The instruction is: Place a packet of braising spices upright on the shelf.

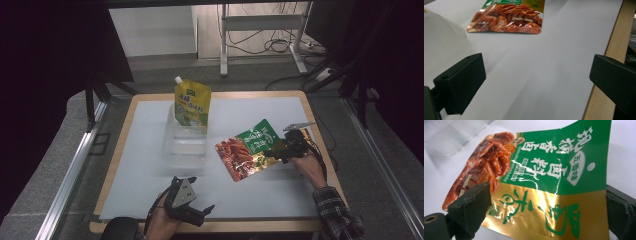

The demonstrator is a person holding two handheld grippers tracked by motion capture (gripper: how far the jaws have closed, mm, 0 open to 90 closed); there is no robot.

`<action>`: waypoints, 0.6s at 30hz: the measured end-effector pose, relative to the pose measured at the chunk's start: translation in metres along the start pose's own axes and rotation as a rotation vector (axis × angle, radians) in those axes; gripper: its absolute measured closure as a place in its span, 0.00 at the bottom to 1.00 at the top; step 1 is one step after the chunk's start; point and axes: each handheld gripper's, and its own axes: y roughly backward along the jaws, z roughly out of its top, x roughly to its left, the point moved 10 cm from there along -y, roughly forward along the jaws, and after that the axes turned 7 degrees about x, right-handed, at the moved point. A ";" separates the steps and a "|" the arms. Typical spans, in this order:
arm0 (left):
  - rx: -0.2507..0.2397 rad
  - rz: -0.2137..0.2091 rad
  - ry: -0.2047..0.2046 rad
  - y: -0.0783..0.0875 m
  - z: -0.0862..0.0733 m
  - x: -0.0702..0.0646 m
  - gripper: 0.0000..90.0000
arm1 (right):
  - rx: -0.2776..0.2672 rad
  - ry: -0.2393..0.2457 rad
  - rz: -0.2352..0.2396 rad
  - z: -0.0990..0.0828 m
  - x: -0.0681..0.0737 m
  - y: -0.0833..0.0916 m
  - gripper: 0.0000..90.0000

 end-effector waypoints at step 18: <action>0.010 -0.002 -0.014 -0.002 -0.001 -0.002 0.00 | 0.056 0.031 -0.094 -0.001 0.002 0.002 0.46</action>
